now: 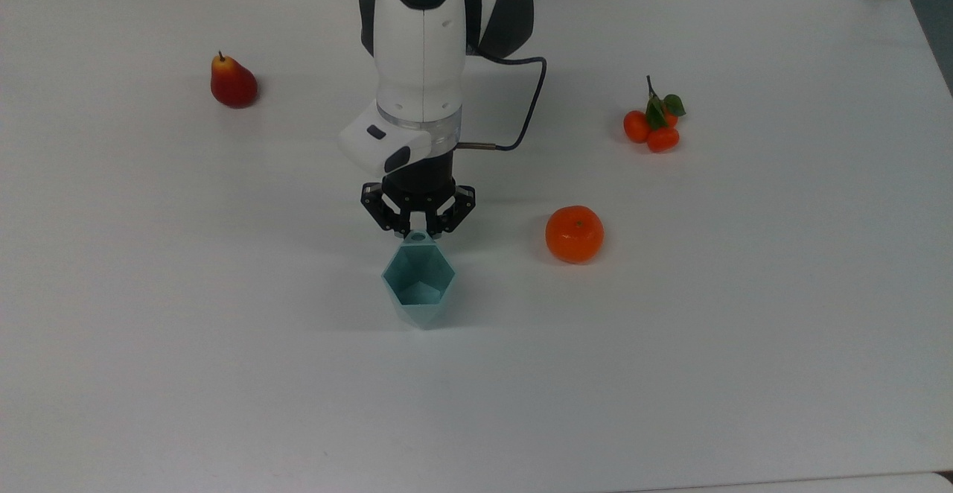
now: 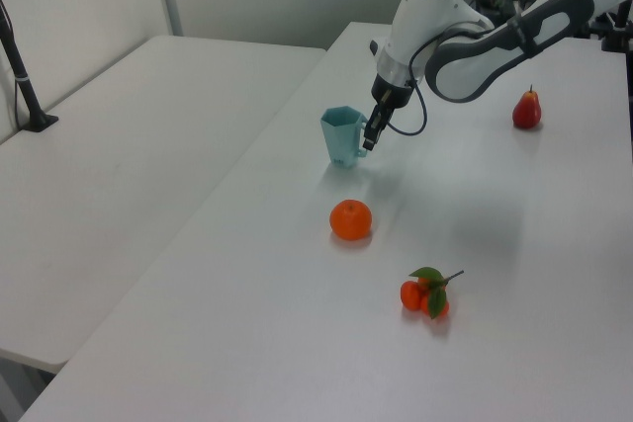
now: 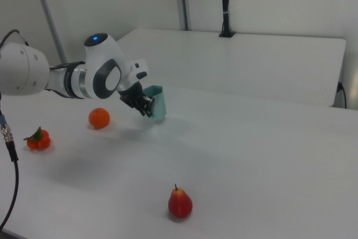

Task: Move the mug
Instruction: 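Lift the teal mug and carry it toward the red pear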

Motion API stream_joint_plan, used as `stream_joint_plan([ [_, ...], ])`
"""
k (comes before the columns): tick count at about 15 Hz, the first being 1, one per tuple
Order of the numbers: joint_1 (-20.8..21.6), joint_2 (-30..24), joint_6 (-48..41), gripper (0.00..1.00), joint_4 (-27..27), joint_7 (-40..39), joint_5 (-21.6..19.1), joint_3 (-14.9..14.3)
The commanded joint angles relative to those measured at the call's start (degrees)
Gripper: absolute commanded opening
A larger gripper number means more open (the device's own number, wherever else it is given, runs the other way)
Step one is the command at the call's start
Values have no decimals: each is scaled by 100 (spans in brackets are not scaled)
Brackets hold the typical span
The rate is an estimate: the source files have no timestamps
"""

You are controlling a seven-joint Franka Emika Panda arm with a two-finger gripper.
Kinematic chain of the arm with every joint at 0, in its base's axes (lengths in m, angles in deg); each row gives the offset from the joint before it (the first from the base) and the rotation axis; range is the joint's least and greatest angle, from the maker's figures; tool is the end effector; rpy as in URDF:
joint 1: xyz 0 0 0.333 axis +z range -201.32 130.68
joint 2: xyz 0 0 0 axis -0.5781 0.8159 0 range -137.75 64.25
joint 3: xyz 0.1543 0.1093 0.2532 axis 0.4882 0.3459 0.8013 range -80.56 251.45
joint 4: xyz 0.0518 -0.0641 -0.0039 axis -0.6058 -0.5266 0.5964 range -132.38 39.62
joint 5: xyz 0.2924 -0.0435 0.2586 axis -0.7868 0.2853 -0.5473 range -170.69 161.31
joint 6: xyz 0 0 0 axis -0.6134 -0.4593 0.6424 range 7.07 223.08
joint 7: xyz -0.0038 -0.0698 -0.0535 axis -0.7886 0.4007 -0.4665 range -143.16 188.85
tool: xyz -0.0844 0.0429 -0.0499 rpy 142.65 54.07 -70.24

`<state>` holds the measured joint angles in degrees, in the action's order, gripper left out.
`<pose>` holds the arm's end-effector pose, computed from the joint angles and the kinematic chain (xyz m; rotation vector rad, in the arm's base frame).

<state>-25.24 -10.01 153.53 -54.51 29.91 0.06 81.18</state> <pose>0.6937 0.0779 0.3577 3.0392 0.0790 0.5650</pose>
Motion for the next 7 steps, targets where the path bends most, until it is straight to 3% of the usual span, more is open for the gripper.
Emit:
stream_joint_plan([
  [1, 55, -993, -104, 5, -811, 357, 17, -13],
  [7, 38, -2469, -588, 5, -2295, 558, 35, -22],
])
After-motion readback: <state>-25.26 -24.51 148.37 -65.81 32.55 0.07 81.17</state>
